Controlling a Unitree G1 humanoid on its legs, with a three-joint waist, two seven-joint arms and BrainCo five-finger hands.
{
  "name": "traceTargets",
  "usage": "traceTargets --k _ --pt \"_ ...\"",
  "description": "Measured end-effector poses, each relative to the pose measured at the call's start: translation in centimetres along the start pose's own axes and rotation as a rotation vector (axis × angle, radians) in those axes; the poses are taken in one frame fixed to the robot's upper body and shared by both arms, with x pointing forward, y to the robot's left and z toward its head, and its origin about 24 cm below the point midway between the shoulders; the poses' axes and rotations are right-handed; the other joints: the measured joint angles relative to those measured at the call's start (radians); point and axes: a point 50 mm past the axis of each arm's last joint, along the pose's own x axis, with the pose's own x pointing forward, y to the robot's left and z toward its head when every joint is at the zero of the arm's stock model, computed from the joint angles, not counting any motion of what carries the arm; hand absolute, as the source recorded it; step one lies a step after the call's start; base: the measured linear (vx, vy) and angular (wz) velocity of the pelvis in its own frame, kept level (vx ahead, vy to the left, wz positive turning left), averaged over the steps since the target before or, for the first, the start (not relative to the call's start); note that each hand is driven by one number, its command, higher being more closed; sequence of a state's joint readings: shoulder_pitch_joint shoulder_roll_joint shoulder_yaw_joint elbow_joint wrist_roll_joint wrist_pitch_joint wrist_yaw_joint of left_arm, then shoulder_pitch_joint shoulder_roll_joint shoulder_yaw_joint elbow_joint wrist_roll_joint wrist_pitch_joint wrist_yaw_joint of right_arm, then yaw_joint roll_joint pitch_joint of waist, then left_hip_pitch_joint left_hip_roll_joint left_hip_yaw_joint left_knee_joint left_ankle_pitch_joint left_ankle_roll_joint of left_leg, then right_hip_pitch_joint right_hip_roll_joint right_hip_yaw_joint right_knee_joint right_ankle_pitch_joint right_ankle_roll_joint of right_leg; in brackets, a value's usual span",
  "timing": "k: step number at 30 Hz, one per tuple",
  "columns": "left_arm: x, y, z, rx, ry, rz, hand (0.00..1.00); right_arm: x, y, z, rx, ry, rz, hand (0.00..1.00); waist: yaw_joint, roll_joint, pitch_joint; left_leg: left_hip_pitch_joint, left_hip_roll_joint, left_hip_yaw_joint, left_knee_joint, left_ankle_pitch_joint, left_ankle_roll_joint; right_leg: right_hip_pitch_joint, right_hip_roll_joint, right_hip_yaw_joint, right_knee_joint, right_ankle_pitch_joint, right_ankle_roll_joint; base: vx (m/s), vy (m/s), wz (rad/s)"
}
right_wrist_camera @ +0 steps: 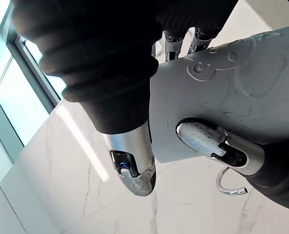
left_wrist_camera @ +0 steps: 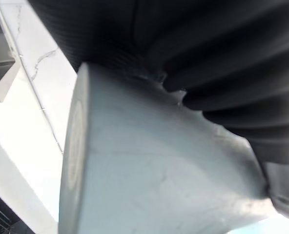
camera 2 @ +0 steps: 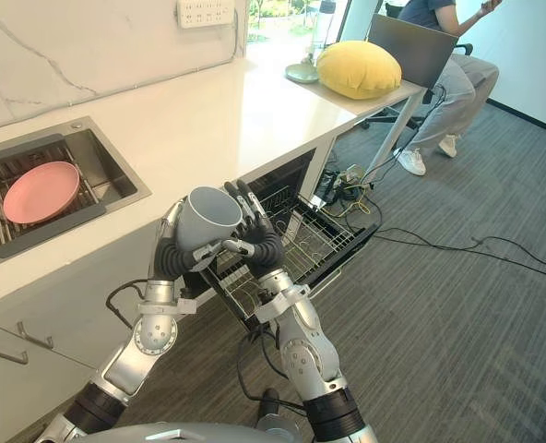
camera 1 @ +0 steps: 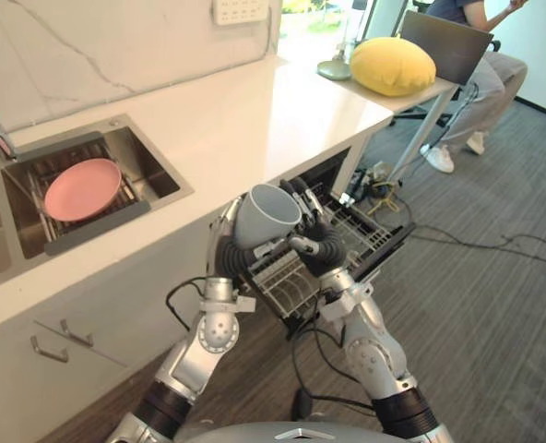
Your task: Walk over to the sink, pick up the cup, carry it to the dishwasher, place the cup inside the dishwasher, then close the dishwasher door
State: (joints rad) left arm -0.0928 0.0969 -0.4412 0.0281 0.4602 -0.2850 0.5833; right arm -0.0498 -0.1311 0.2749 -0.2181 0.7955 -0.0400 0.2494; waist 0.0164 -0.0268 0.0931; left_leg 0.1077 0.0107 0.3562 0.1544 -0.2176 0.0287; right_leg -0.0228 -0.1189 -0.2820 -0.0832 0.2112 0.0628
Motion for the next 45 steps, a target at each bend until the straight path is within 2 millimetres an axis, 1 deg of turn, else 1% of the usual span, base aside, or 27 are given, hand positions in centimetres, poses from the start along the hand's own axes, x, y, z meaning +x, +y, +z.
traceTargets --k 4,15,22,28,31,39,45 --pt "0.2 0.1 0.4 0.009 -0.025 0.001 1.00 0.0 0.2 -0.6 -0.010 0.044 -0.001 0.00 0.000 -0.015 -0.010 -0.004 -0.001 0.000 0.000 0.001 0.002 0.000 -0.003 0.000 -0.005 0.001 -0.001 -0.05 0.015 0.00" --pt "0.1 -0.2 0.5 0.042 -0.040 -0.018 1.00 -0.3 0.0 -1.0 -0.037 0.114 0.004 0.00 -0.009 -0.015 -0.015 -0.018 0.001 -0.002 0.002 0.015 -0.006 -0.015 -0.001 -0.002 -0.002 0.000 -0.004 -0.01 0.002 0.00" --pt "0.1 -0.3 0.6 0.043 -0.043 -0.041 1.00 -0.4 -0.2 -1.0 -0.008 0.117 0.000 0.00 -0.013 -0.012 -0.027 -0.027 0.002 -0.002 0.000 0.015 -0.006 -0.016 -0.002 -0.001 -0.006 -0.002 -0.008 -0.03 0.010 0.00" --pt "0.0 -0.5 0.6 0.058 -0.057 -0.057 1.00 -0.6 -0.5 -0.8 0.050 0.118 -0.004 0.00 -0.015 -0.011 -0.035 -0.034 0.002 -0.001 0.001 0.016 -0.006 -0.030 -0.001 -0.001 -0.006 -0.001 -0.008 0.01 0.003 0.00" --pt "-0.1 -0.5 0.6 0.065 -0.059 -0.069 1.00 -0.7 -0.7 -1.0 0.083 0.122 -0.015 0.00 -0.015 -0.004 -0.044 -0.036 0.002 -0.001 0.005 0.017 -0.007 -0.033 -0.001 -0.002 -0.005 0.001 -0.008 0.03 0.009 0.00" --pt "-0.5 -0.4 0.3 0.141 -0.103 -0.109 1.00 -0.8 -1.0 -1.3 0.090 0.134 -0.029 0.00 -0.013 -0.002 -0.045 -0.037 0.002 0.000 0.006 0.018 -0.007 -0.032 -0.002 0.001 -0.006 0.004 -0.011 -0.03 0.008 -0.01" --pt "-0.8 -0.2 0.2 0.273 -0.176 -0.154 1.00 -1.0 -1.2 -1.4 0.078 0.170 -0.035 0.00 -0.015 -0.001 -0.046 -0.038 0.003 0.000 0.007 0.020 -0.009 -0.033 -0.001 0.002 -0.006 0.004 -0.012 0.00 0.000 0.00"
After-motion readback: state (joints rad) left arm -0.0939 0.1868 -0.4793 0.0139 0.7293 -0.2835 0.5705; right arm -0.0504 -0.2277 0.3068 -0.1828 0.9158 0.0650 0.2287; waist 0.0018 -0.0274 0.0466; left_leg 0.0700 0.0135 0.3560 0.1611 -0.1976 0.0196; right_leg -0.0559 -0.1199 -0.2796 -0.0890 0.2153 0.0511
